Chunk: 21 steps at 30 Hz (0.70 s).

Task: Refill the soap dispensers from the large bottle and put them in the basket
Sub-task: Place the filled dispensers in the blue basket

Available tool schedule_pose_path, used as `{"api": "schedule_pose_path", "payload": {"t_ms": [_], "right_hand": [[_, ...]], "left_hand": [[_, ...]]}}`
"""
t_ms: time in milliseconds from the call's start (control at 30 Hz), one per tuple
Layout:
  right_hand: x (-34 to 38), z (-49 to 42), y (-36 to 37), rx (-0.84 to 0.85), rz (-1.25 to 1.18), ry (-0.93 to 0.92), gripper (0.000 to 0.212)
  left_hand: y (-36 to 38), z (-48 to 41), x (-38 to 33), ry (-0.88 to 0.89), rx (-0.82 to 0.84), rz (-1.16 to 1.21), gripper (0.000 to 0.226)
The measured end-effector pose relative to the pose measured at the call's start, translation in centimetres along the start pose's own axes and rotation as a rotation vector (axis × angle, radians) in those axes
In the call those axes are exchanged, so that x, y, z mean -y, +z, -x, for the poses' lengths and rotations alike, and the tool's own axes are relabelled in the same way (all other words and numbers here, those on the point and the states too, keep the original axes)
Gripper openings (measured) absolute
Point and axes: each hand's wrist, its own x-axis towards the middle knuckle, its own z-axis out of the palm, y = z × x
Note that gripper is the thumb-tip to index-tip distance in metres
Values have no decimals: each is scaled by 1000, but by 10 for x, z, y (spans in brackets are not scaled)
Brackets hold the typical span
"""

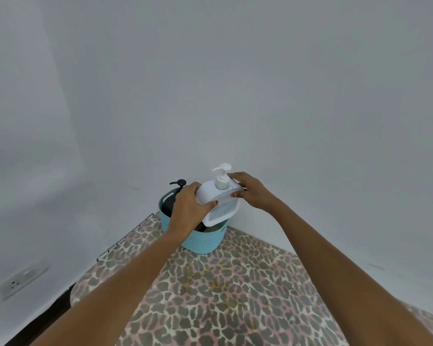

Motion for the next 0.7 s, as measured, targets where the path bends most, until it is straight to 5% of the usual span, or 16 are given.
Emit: {"api": "schedule_pose_path", "payload": {"t_ms": [433, 700], "right_hand": [[-22, -29, 35, 154, 38, 8, 62], [-43, -31, 52, 247, 132, -61, 58]], "left_hand": [[27, 9, 27, -119, -61, 43, 54], [37, 25, 41, -74, -45, -123, 53]]}}
